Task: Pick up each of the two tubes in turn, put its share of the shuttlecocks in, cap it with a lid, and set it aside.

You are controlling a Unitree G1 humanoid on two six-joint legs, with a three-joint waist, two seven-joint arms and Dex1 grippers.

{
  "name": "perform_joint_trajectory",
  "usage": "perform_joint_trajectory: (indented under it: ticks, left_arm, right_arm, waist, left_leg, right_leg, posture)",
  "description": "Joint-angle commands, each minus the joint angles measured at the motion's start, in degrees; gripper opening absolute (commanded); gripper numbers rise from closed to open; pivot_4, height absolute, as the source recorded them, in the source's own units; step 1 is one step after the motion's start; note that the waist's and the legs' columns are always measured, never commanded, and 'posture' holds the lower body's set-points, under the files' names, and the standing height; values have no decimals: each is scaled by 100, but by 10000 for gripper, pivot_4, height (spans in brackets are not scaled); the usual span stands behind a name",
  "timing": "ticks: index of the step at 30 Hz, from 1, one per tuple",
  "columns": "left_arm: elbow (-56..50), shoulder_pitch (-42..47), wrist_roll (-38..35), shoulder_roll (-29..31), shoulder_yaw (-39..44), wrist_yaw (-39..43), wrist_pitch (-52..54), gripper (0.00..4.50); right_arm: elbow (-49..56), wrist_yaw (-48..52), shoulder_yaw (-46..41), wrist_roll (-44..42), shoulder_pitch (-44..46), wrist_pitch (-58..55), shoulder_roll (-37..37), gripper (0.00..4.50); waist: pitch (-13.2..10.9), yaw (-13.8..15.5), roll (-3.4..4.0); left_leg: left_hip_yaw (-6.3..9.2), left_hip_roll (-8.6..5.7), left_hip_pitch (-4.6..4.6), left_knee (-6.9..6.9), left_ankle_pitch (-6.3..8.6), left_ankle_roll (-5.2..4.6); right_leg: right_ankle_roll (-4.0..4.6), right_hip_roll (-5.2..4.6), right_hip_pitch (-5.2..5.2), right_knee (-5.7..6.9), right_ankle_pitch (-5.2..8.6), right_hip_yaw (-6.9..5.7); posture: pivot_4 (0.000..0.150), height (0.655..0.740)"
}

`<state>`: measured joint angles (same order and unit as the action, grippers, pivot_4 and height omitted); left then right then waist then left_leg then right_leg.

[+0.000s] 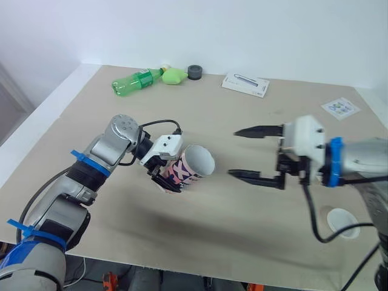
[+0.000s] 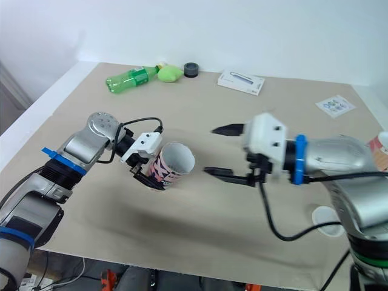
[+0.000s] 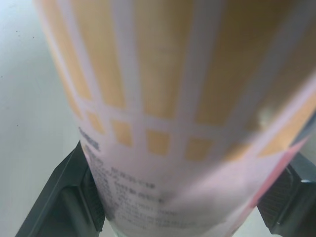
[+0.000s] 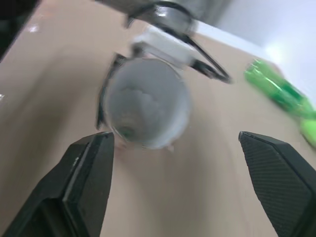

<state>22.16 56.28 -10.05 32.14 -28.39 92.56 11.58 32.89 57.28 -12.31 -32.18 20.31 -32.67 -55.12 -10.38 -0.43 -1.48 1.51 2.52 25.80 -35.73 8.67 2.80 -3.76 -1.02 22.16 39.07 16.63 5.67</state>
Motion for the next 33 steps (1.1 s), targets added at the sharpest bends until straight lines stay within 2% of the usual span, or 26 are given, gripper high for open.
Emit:
perform_joint_trajectory:
  ticks: [1,6,8,16,23,28,33]
  left_arm:
    - [22,-8,27,-182,-133,-6,-9,33589]
    - [39,85,-66,-337,-109,-6,77,33589]
    - [54,155,-103,-386,-117,-6,111,33589]
    - [215,330,-150,-469,-81,-6,140,33589]
    - [652,244,327,-697,-114,-110,-146,33589]
    - [874,233,506,-845,-42,-232,-188,33589]
    - [777,168,547,-880,34,-237,-125,33589]
  right_arm:
    - [-69,-69,-1155,84,-766,-78,-100,43437]
    - [-340,-134,-2148,375,-2018,-34,30,43437]
    - [-494,-53,-2431,426,-2433,51,97,43437]
    - [-1426,-142,-2748,719,-3115,375,213,43437]
    - [-2367,-557,-2267,1220,-3006,633,242,43437]
    - [-2720,-616,-1957,1240,-2798,627,258,43437]
    - [-3512,-731,-1658,1295,-2222,692,265,43437]
  waist:
    - [1,-4,2]
    - [7,51,13]
    - [7,56,14]
    - [7,29,15]
    - [10,-60,21]
    - [17,-66,32]
    - [17,-88,32]
  left_leg:
    - [-1,-1,2,0,0,0]
    - [10,-8,1,-6,-1,-2]
    - [12,-7,4,-11,-1,-2]
    - [10,-8,4,-17,-2,-4]
    - [11,-11,1,-16,-3,-5]
    - [10,-41,-32,-14,-19,-30]
    - [11,-71,-44,-19,-30,-46]
  right_leg:
    - [-1,-1,1,-1,-1,1]
    - [-7,-3,-5,1,1,-8]
    - [-40,-2,-6,1,19,-9]
    - [-43,-1,-5,1,14,-5]
    - [-44,-3,-10,1,14,-5]
    - [-39,-30,-43,1,21,1]
    - [-53,-45,-71,-5,17,23]
  posture:
    - [1500,7294]
    - [1500,7294]
    - [1500,7294]
    - [1500,7294]
    - [1500,7294]
    - [1500,7294]
    - [1500,7294]
